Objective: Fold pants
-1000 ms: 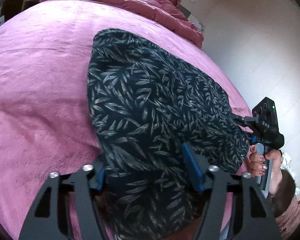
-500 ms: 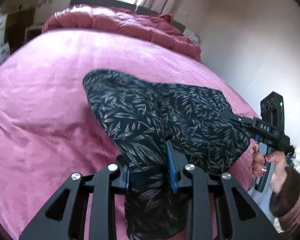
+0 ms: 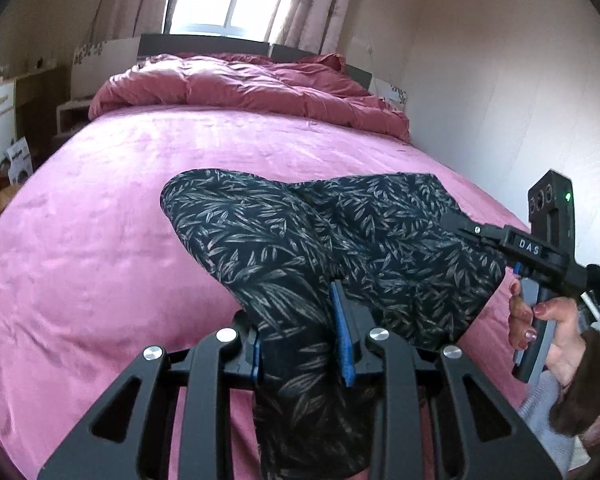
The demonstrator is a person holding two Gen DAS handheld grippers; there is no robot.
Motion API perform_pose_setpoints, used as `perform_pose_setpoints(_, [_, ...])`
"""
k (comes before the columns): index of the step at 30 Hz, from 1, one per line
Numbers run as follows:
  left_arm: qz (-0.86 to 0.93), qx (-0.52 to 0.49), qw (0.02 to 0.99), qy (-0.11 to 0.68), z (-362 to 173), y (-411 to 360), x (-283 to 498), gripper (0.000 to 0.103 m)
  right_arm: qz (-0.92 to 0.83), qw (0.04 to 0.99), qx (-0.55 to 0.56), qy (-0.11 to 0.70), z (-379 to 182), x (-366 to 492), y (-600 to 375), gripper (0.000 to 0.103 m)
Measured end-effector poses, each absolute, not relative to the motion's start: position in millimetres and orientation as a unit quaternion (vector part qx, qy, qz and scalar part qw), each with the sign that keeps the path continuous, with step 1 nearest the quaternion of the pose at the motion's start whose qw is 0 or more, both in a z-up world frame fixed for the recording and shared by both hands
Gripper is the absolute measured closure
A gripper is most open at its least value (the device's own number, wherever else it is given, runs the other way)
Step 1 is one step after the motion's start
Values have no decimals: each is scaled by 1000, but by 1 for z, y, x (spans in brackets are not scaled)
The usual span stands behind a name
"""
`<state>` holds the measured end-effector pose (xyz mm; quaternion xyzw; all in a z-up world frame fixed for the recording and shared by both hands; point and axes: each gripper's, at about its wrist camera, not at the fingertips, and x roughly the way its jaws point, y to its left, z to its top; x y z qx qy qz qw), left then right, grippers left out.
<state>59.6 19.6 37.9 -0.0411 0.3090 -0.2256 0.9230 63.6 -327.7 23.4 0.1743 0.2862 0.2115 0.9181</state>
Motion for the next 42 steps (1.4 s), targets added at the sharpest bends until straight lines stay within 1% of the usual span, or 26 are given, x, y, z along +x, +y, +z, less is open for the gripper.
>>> perform_pose_setpoints(10, [-202,-14,938,280,41,4,122,76,184,941,149,241,28,136,-326,62])
perform_pose_setpoints(15, [-189,6,941,280,30,3,160,75,166,942,150,251,14,166,-327,62])
perform_pose_setpoints(17, [-185,5,935,303,15,2,177,74,149,939,149,272,4,177,-329,61])
perform_pose_setpoints(18, [-176,7,934,311,9,1,182,70,135,933,153,297,-5,186,-331,59])
perform_pose_setpoints(19, [-165,3,932,323,0,3,186,67,123,928,154,317,-13,190,-334,55])
perform_pose_setpoints(20, [-161,-11,930,331,-8,7,187,60,108,921,154,342,-24,196,-339,46])
perform_pose_setpoints(21, [-158,-24,930,330,-12,12,184,53,102,914,156,360,-33,199,-344,40])
perform_pose_setpoints(22, [-154,-31,932,327,-14,14,181,47,104,908,175,365,-40,198,-355,37])
perform_pose_setpoints(23, [-144,-40,933,327,-17,19,177,39,109,905,188,366,-40,198,-360,37])
perform_pose_setpoints(24, [-142,-50,932,330,-17,23,175,36,110,902,194,369,-39,198,-363,37])
perform_pose_setpoints(26, [-142,-64,930,332,-19,29,169,34,91,909,167,371,-34,193,-359,34])
perform_pose_setpoints(28, [-134,-61,932,332,-19,32,162,31,69,916,137,371,-29,185,-352,33])
perform_pose_setpoints(30, [-121,-56,935,329,-19,32,155,22,51,921,131,363,-19,174,-349,33])
perform_pose_setpoints(32, [-107,-49,940,320,-18,29,145,19,24,934,123,335,-4,154,-346,33])
perform_pose_setpoints(33, [-106,-42,943,313,-16,26,140,14,26,940,121,319,3,143,-344,33])
perform_pose_setpoints(34, [-110,-32,945,307,-16,22,136,13,29,944,116,307,9,135,-340,32])
perform_pose_setpoints(35, [-110,-18,946,303,-16,17,132,12,31,947,111,301,12,130,-337,29])
perform_pose_setpoints(37, [-102,2,947,305,-16,10,131,12,40,949,97,299,13,122,-327,27])
perform_pose_setpoints(40, [-93,3,944,317,-18,9,132,12,5,936,41,349,-7,136,-315,27])
perform_pose_setpoints(42, [-92,1,943,319,-19,9,129,11,-1,928,51,370,-23,143,-322,21])
